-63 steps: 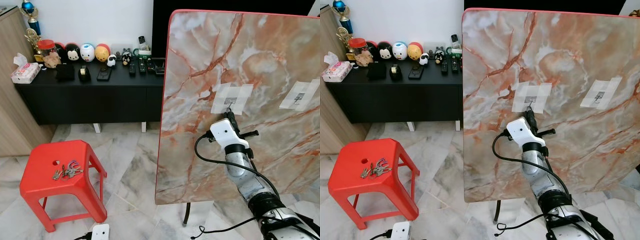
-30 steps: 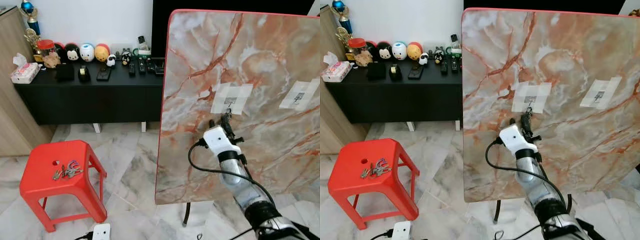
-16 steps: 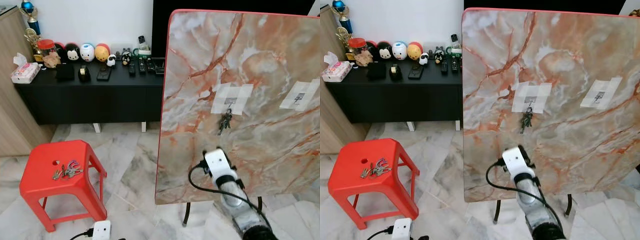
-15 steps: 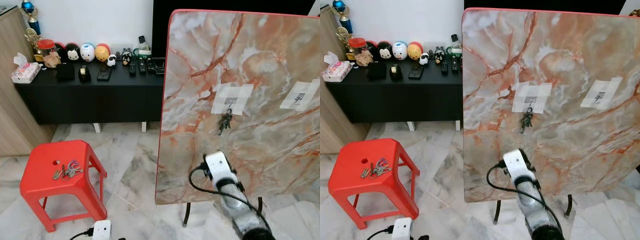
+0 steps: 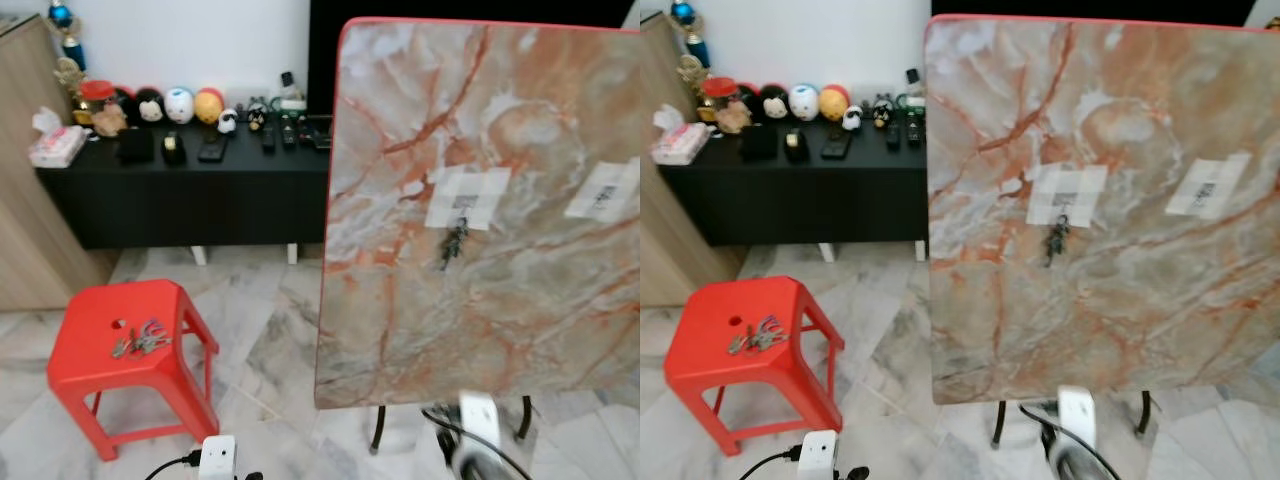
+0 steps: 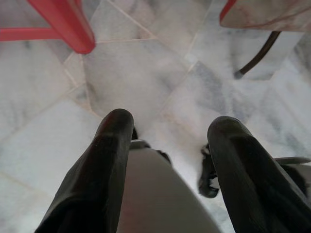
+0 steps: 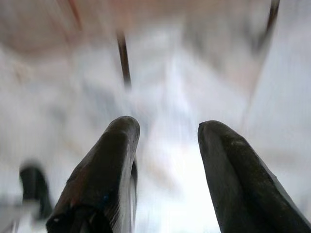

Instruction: Hang keys on a hook

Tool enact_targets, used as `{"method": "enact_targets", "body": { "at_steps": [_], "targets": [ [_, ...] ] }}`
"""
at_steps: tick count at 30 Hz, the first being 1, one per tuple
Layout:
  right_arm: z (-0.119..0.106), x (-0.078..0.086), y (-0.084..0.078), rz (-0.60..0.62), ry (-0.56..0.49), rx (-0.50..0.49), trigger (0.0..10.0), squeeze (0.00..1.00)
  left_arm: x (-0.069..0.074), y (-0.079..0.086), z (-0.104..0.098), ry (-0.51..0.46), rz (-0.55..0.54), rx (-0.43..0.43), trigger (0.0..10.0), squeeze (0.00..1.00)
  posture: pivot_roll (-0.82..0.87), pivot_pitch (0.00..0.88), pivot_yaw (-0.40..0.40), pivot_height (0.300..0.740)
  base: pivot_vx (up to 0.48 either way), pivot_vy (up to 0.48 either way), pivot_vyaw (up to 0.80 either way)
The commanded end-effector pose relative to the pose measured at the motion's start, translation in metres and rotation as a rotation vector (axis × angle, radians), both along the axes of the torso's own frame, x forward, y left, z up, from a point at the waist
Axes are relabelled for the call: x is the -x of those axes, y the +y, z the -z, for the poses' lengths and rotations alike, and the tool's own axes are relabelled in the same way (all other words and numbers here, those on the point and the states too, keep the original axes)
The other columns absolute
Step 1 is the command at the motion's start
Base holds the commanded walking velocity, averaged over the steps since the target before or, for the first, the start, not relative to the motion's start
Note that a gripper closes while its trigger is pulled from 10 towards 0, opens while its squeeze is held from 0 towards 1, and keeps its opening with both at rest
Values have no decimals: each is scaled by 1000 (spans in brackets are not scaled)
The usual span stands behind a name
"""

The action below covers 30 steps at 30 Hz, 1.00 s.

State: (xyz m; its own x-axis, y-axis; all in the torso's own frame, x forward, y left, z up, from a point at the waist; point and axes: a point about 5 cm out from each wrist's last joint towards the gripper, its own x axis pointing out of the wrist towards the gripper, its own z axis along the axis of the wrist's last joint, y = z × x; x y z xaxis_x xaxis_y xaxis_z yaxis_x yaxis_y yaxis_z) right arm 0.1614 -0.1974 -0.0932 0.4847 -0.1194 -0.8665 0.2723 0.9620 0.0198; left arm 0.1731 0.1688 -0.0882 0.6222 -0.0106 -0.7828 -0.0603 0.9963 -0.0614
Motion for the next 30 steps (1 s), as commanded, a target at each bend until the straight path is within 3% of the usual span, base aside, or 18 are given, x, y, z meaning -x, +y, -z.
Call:
{"method": "enact_targets", "body": {
  "at_steps": [1, 3, 9, 10, 16, 22, 29, 30],
  "targets": [
    [6, 19, -8, 3, 69, 13, 10000, 0, -3, -1, -1, 17, 1, -4, 10000, 0, 29, 0, -74, 740, 0, 0, 0],
    [9, 29, -10, 51, 86, 13, 10000, 0, -7, 8, -3, 13, 0, -18, 10000, 0, 24, 0, -72, 740, 0, 0, 0],
    [8, 26, -10, 86, 60, -21, 10000, 0, -9, 32, -7, 2, -5, -37, 10000, 0, 7, 0, -67, 740, 0, 0, 0],
    [6, 18, -10, 75, 40, -26, 10000, 0, -6, 44, -9, -2, -14, -42, 10000, 0, 9, 0, -68, 740, 0, 0, 0],
    [-5, -8, -9, 39, -31, -26, 10000, 0, 8, 69, -9, 6, -55, -44, 10000, 0, 12, 0, -66, 740, 0, 0, 0],
    [-9, -18, -8, -48, -40, 7, 10000, 0, 18, 59, -2, 32, -47, -34, 10000, 0, 11, 0, -65, 740, 0, 172, 0],
    [-7, -13, -9, -149, -19, 47, 10000, 0, 19, 35, 4, 46, -39, -16, 10000, 0, 19, 0, -72, 740, 0, 255, 139],
    [-2, -4, -2, -183, -1, 61, 10000, 0, 16, 25, 4, 48, -36, -9, 10000, 0, 21, 0, -73, 740, 0, 266, 581]
  ]
}}
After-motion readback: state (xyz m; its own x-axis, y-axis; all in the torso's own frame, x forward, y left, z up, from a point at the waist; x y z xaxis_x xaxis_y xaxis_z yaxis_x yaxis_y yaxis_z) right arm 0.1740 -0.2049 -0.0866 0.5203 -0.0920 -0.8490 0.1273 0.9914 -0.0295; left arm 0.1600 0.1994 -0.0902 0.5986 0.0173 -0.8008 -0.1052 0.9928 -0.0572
